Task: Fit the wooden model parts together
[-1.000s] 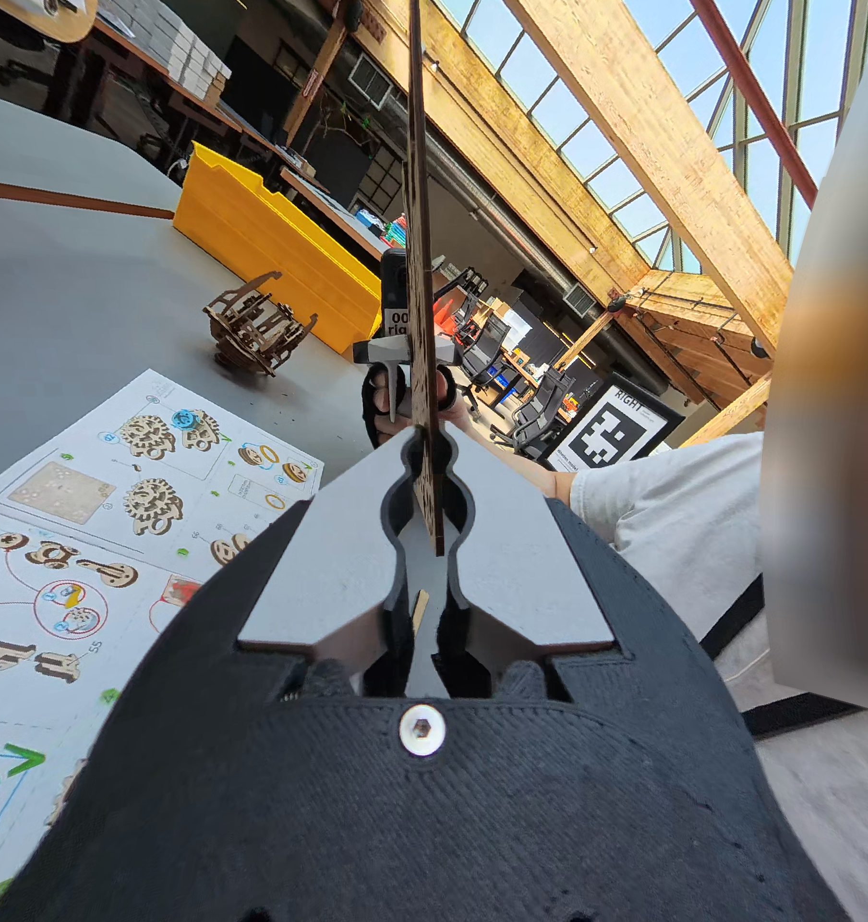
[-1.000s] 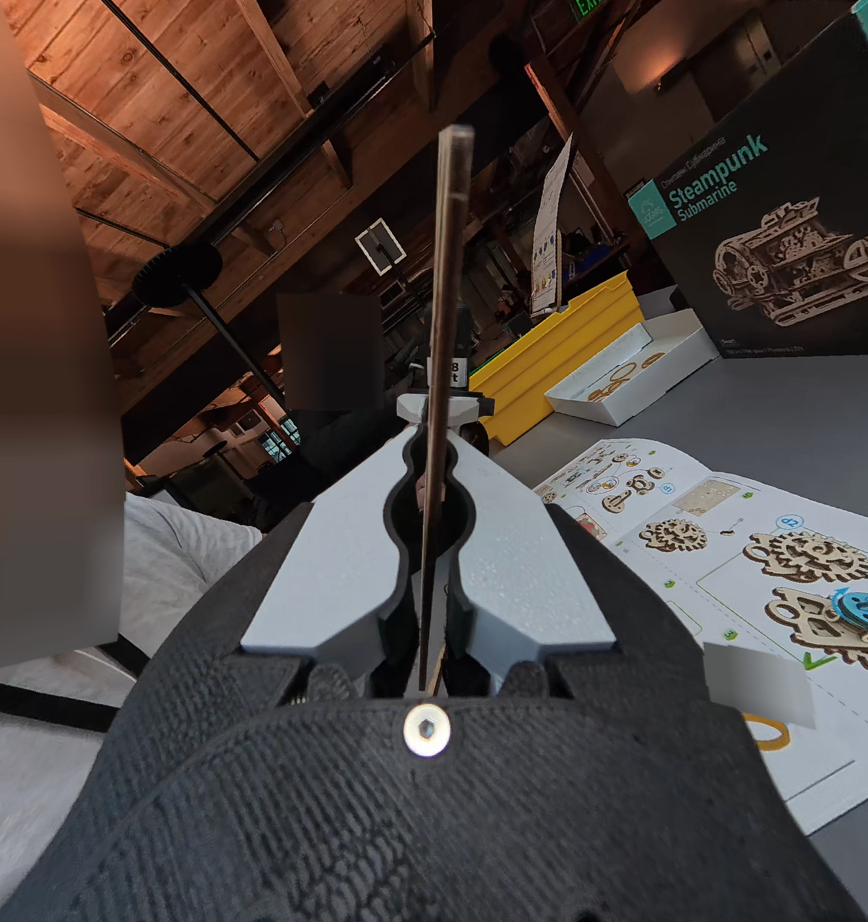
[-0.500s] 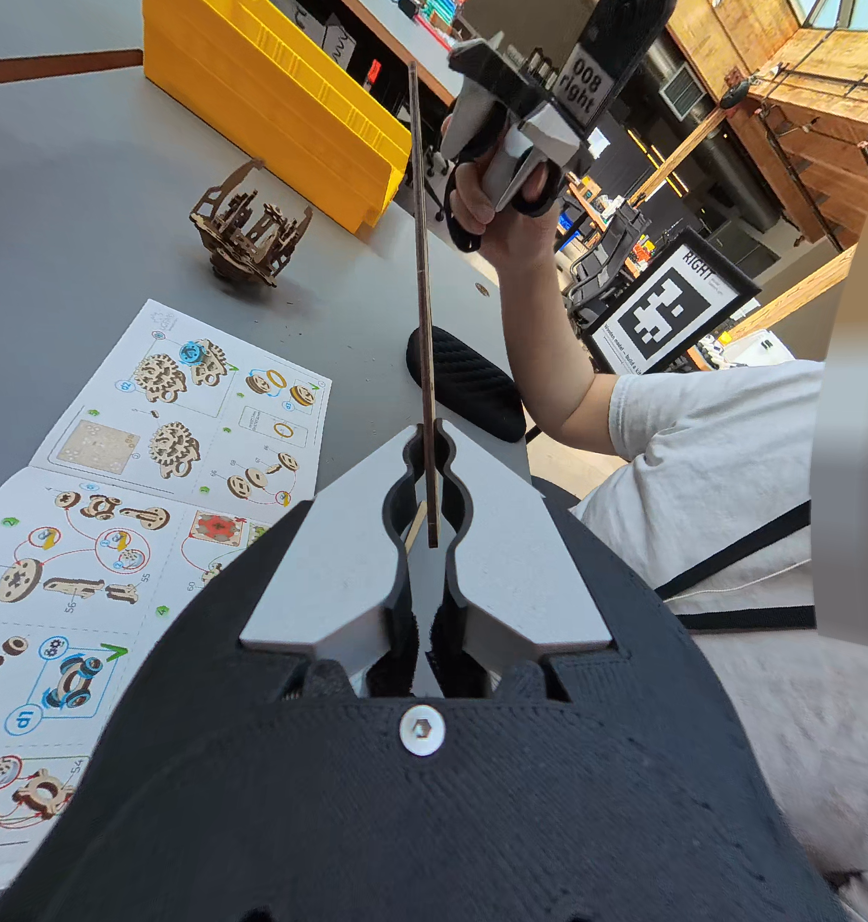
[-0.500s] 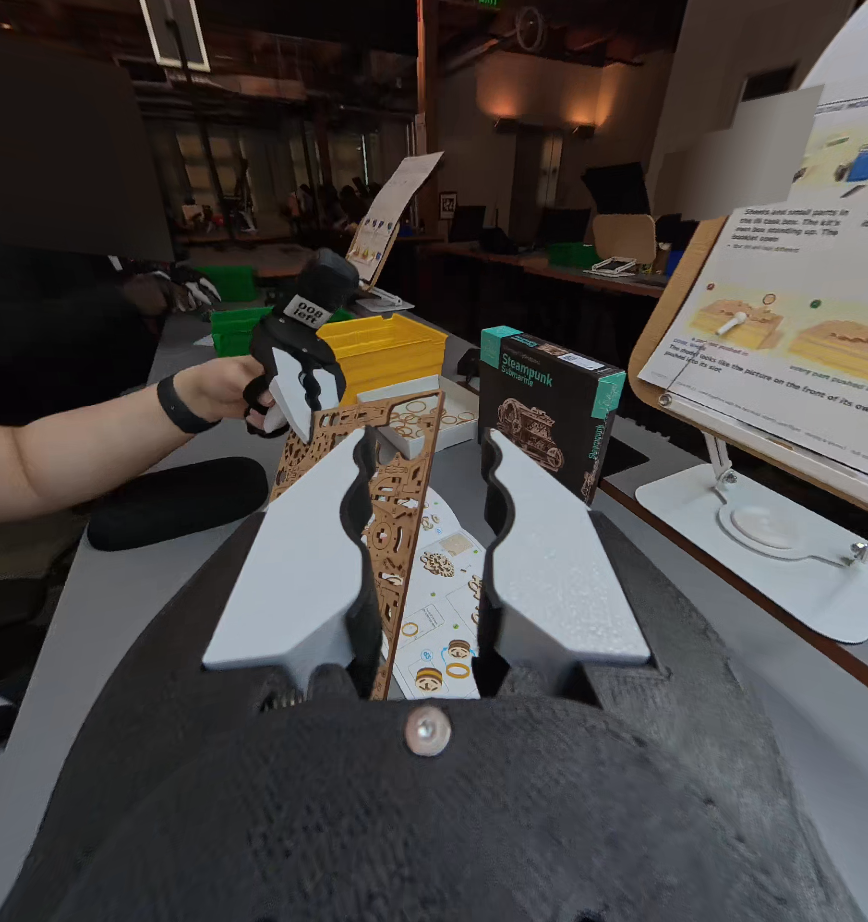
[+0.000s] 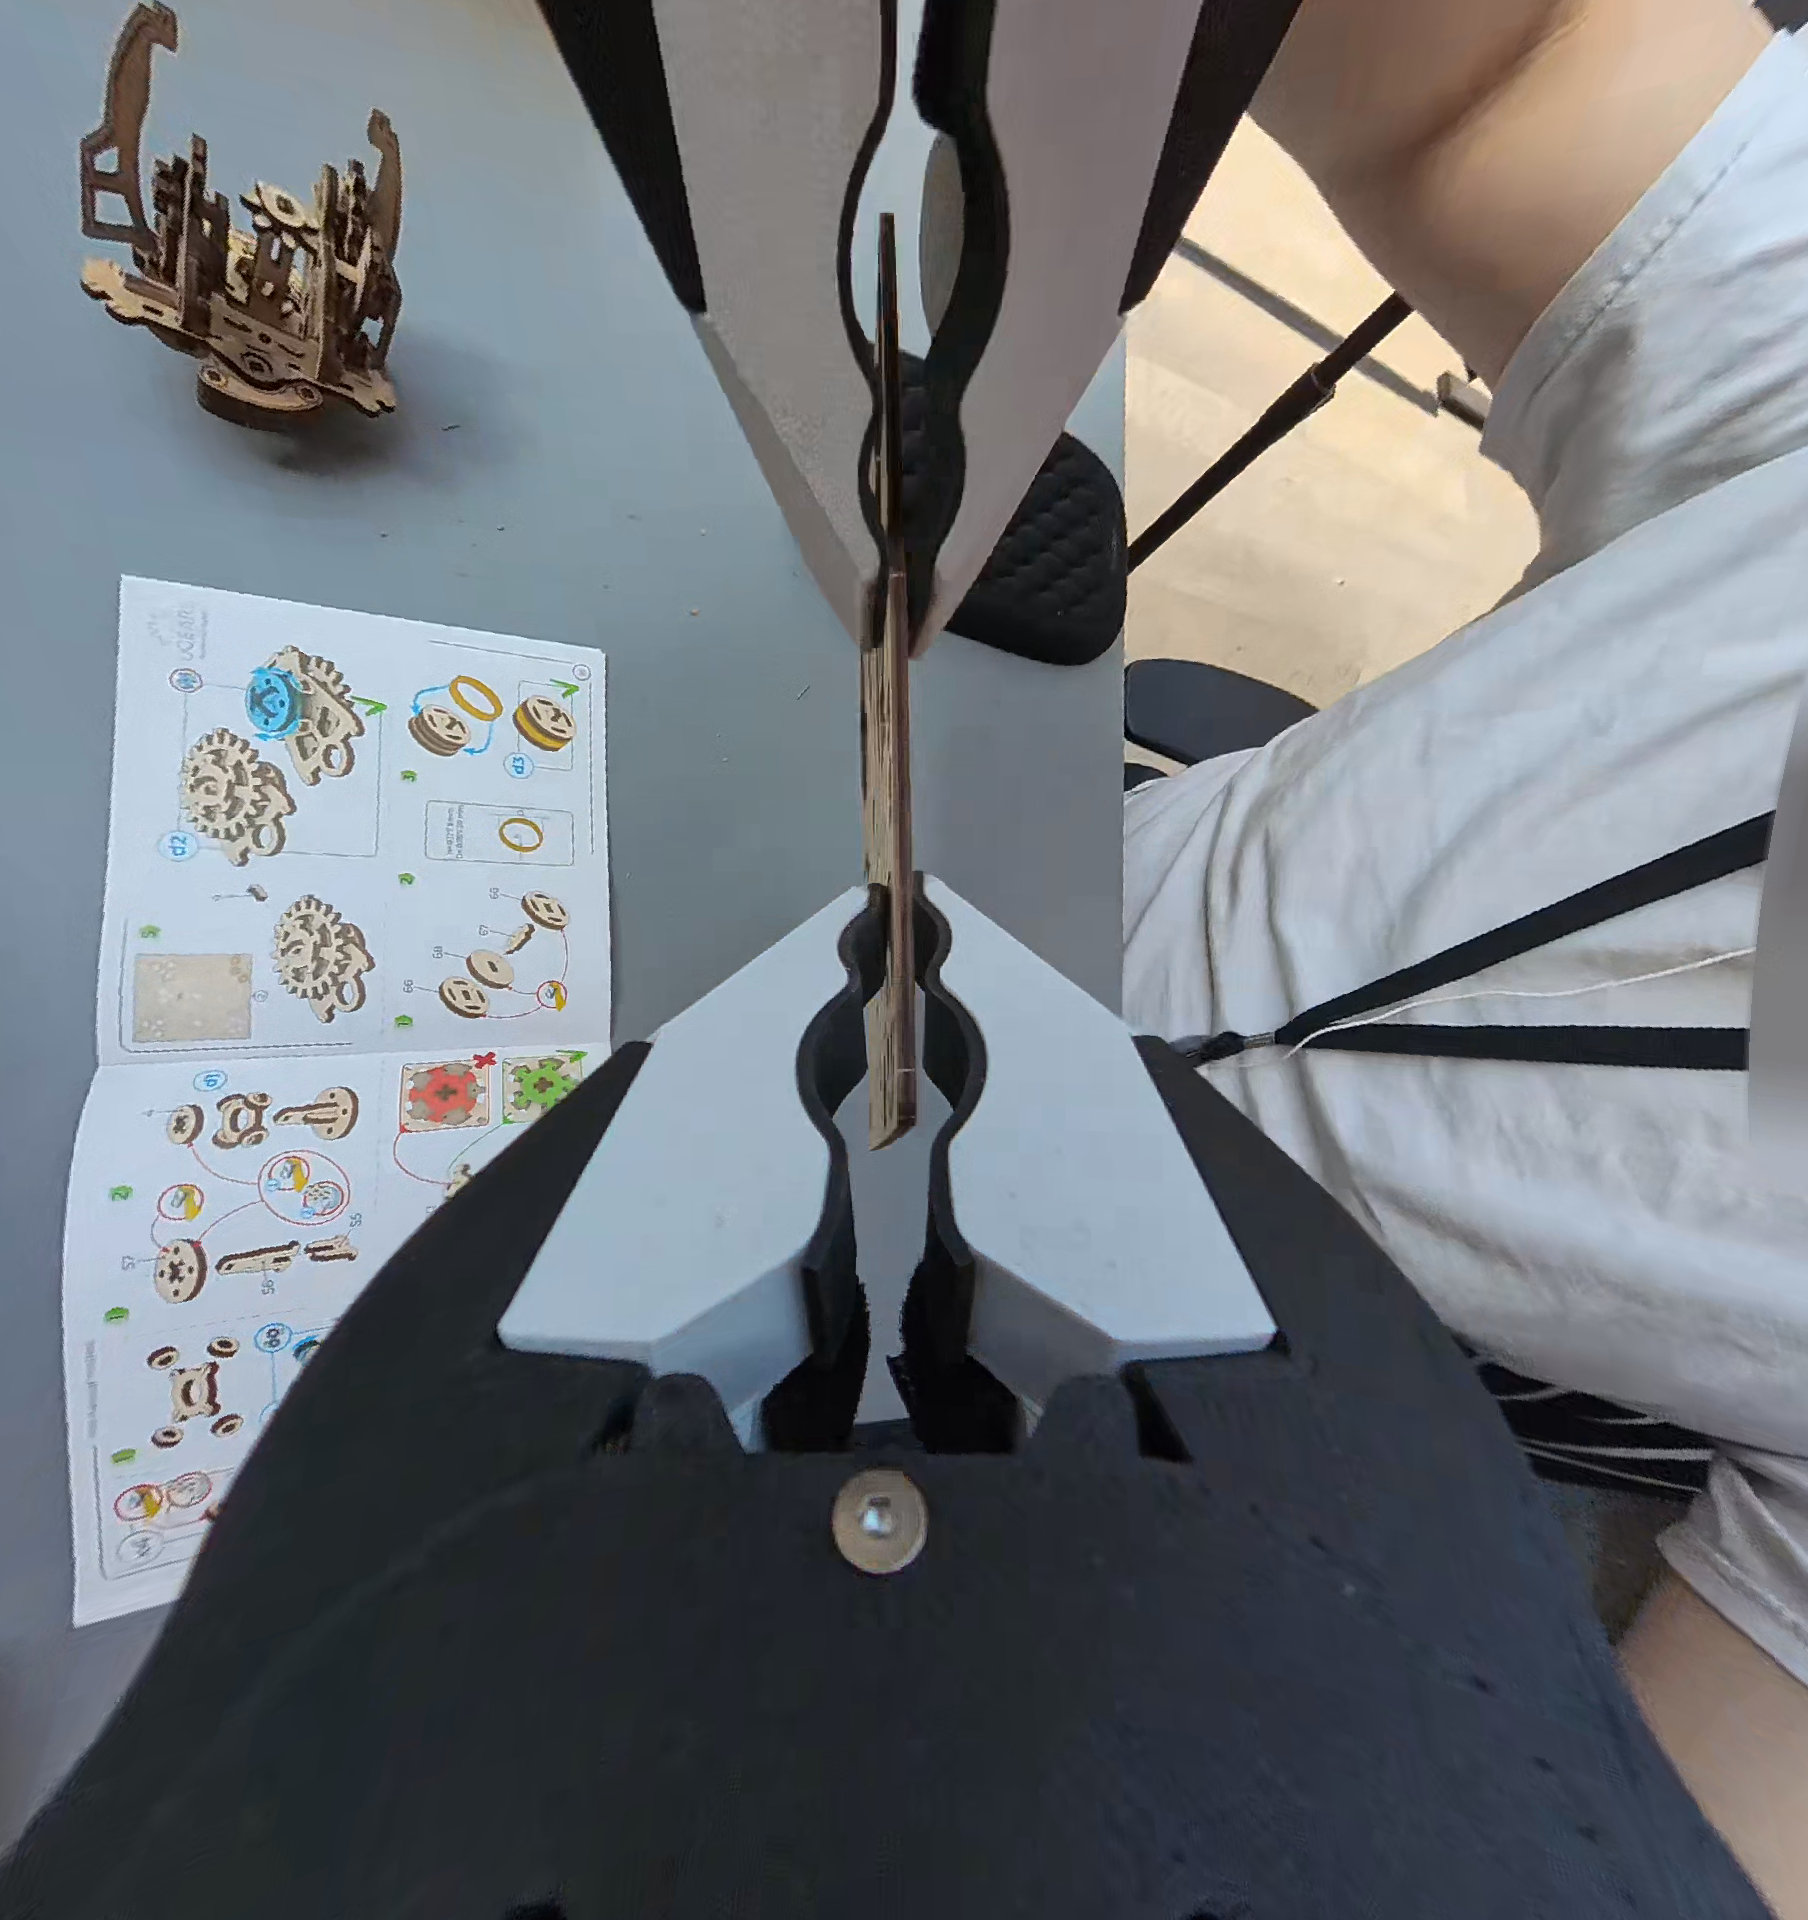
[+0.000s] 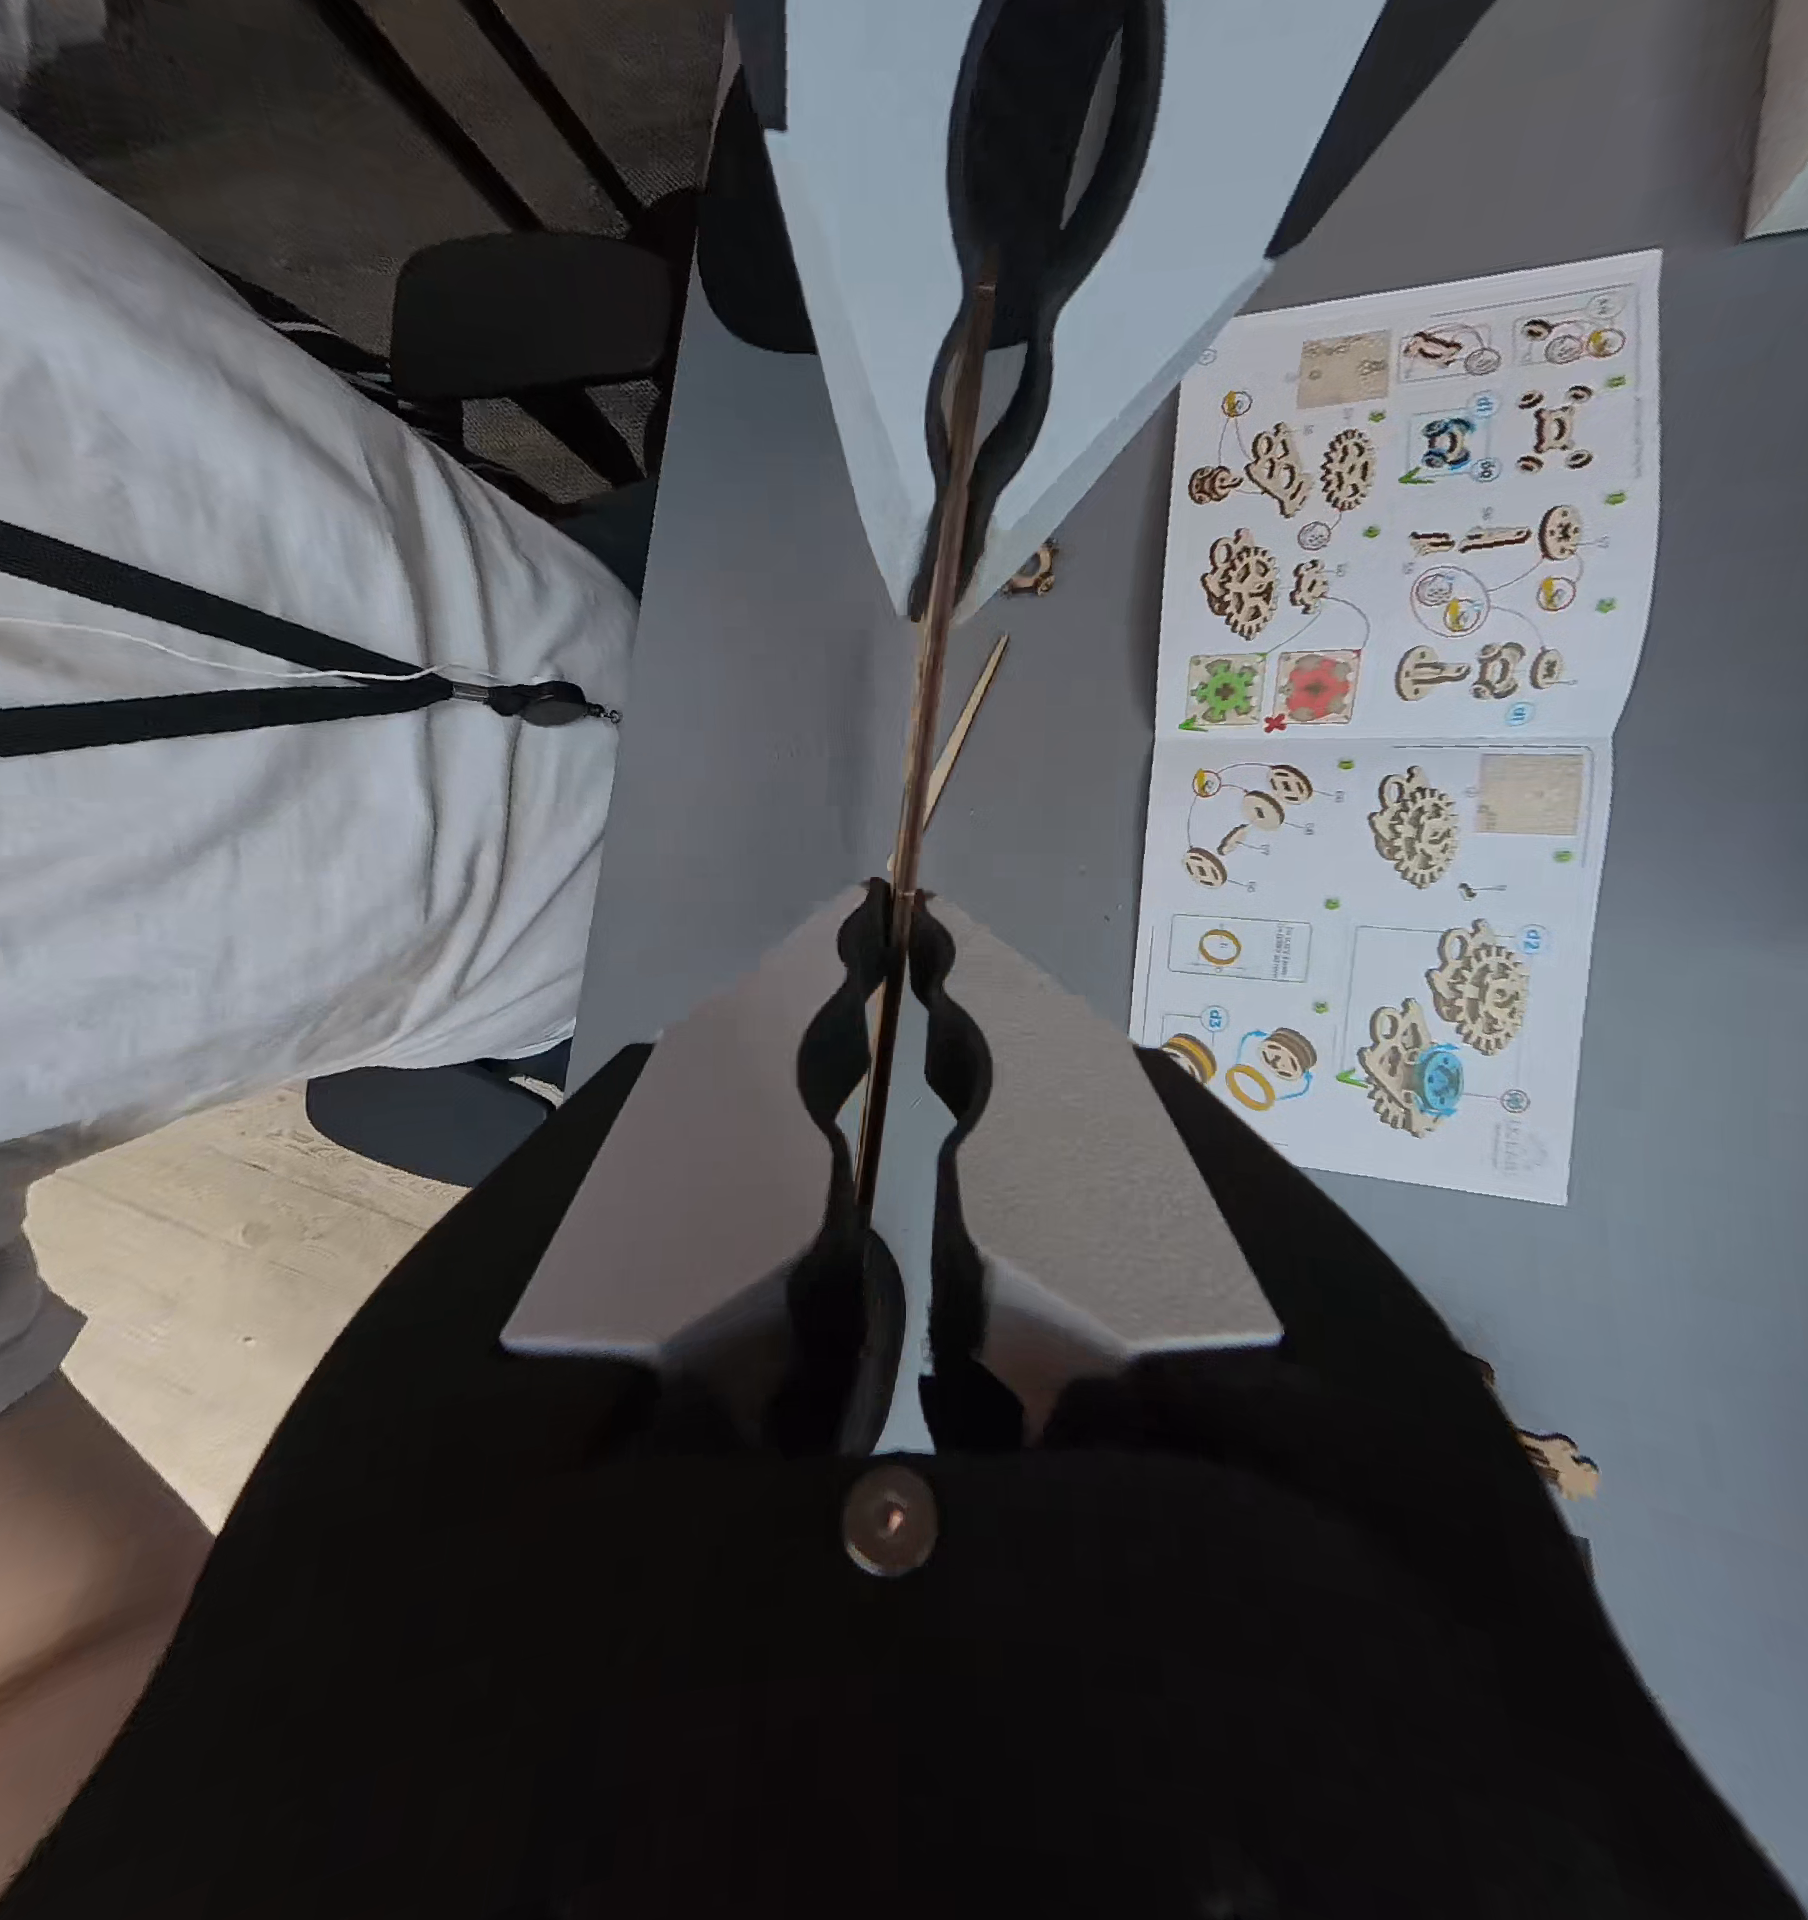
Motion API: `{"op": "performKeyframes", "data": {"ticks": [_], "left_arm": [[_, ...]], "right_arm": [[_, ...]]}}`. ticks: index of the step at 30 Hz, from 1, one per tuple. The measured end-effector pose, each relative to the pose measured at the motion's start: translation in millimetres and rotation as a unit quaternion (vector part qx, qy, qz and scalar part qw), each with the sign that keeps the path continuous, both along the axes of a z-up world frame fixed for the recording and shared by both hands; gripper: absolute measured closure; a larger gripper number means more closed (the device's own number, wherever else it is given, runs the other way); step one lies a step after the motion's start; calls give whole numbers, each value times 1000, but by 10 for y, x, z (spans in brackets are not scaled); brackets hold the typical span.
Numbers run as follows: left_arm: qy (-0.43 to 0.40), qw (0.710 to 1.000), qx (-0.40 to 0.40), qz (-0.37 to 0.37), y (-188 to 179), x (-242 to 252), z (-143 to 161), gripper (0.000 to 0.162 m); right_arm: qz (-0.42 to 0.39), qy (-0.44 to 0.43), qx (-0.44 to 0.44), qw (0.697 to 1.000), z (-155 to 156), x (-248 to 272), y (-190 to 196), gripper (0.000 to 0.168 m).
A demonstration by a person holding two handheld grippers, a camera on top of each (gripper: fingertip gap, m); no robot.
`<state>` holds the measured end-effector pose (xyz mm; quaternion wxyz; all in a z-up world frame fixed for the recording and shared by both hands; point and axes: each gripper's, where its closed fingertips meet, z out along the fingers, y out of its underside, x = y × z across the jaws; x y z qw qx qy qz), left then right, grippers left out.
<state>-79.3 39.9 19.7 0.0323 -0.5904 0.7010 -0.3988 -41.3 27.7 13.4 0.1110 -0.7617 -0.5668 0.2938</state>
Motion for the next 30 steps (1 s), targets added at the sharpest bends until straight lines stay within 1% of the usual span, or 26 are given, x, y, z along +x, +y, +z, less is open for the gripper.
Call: {"op": "performKeyframes", "data": {"ticks": [1, 2, 4, 6, 7, 8, 9, 10, 11, 12, 13, 14, 15, 16, 18, 19, 20, 21, 22, 24, 26, 28, 29, 30], "left_arm": [[3, 1000, 16, -7, 32, -4, -16, 161], [-8, 1000, 15, -7, 65, 7, 27, 161], [-75, 997, -12, 33, 226, 63, 263, 157], [-163, 981, -20, 106, 551, 14, 513, 139], [-205, 967, -9, 149, 750, -75, 588, 127], [-246, 949, 8, 194, 942, -190, 622, 118], [-289, 928, 24, 234, 1089, -306, 616, 106], [-325, 909, 34, 258, 1150, -401, 549, 97], [-346, 899, 33, 266, 1128, -451, 419, 90], [-354, 895, 18, 271, 1073, -434, 263, 85], [-353, 897, -7, 266, 979, -365, 101, 79], [-348, 901, -42, 253, 860, -261, -34, 76], [-347, 903, -84, 238, 739, -145, -122, 76], [-353, 901, -129, 218, 622, -36, -149, 78], [-363, 891, -211, 172, 419, 108, -125, 90], [-351, 894, -230, 155, 360, 161, -165, 95], [-329, 905, -231, 140, 311, 198, -257, 109], [-303, 918, -222, 125, 262, 202, -373, 141], [-278, 928, -214, 122, 241, 188, -490, 162], [-224, 936, -239, 127, 202, 108, -642, 162], [-175, 940, -262, 132, 146, 16, -769, 162], [-140, 940, -269, 155, 129, -42, -900, 162], [-123, 938, -277, 166, 121, -66, -959, 162], [-107, 935, -291, 172, 97, -92, -999, 162]], "right_arm": [[-6, 21, 3, 1000, -35, -13, 22, 167], [-18, 55, 2, 998, -37, -20, 48, 168], [-62, 131, -8, 989, -8, 38, 125, 168], [-114, 224, 4, 968, 69, 170, 201, 168], [-144, 269, 19, 952, 112, 264, 236, 168], [-184, 324, 40, 927, 183, 370, 292, 168], [-231, 379, 54, 894, 248, 498, 350, 168], [-275, 430, 62, 858, 298, 633, 391, 168], [-309, 487, 70, 814, 362, 767, 414, 168], [-324, 543, 75, 771, 417, 878, 398, 168], [-326, 586, 75, 738, 440, 952, 366, 168], [-332, 609, 59, 718, 418, 989, 361, 168], [-341, 611, 41, 713, 366, 977, 374, 168], [-349, 596, 45, 721, 293, 932, 392, 168], [-352, 553, 72, 752, 135, 800, 398, 168], [-350, 535, 73, 765, 51, 728, 390, 168], [-350, 529, 68, 770, -21, 661, 377, 168], [-346, 532, 56, 771, -78, 595, 351, 168], [-329, 543, 33, 772, -107, 529, 287, 165], [-340, 530, -14, 777, -232, 534, 272, 158], [-356, 515, -28, 779, -301, 611, 291, 156], [-368, 481, -41, 795, -421, 647, 298, 155], [-370, 461, -54, 805, -490, 639, 275, 151], [-374, 439, -66, 814, -571, 620, 249, 144]]}}
